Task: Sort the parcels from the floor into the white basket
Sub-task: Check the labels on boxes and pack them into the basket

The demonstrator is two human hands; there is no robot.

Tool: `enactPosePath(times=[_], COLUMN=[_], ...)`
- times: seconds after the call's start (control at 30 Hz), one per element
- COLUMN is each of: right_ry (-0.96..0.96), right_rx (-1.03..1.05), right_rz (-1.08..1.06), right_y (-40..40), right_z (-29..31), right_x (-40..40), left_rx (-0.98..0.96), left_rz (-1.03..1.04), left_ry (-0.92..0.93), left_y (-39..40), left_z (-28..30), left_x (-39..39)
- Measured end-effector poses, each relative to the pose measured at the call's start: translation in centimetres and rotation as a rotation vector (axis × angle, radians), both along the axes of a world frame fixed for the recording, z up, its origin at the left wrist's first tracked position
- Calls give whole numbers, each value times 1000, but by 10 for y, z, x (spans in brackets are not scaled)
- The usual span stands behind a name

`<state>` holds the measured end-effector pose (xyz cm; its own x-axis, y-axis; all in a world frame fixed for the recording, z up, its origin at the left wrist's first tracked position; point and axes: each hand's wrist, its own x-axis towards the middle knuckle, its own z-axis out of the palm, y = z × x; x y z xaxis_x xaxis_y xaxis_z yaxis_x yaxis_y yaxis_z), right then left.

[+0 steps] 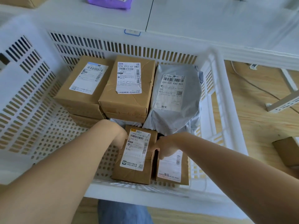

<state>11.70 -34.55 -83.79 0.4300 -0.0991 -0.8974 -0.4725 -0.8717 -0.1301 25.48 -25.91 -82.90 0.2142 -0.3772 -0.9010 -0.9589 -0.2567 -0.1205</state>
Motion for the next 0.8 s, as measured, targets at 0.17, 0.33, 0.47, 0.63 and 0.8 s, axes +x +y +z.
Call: enactPosePath(times=[0.17, 0.33, 0.47, 0.63, 0.8], right_ry=[-270, -516, -732, -858, -855], right_rx=[-142, -274, -448, -558, -629], right_rz=[-115, -217, -360, -518, -620], right_y=[11, 19, 22, 25, 14], right_z=[48, 112, 156, 196, 218], right_x=[-11, -49, -89, -151, -229], left_rx=[-163, -362, -570, -801, -842], left_rz=[13, 161, 275, 224, 87], left_ry=[5, -7, -29, -5, -47], left_y=[7, 37, 51, 39, 10], left_z=[42, 90, 123, 159, 191], left_x=[-16, -42, -70, -123, -182])
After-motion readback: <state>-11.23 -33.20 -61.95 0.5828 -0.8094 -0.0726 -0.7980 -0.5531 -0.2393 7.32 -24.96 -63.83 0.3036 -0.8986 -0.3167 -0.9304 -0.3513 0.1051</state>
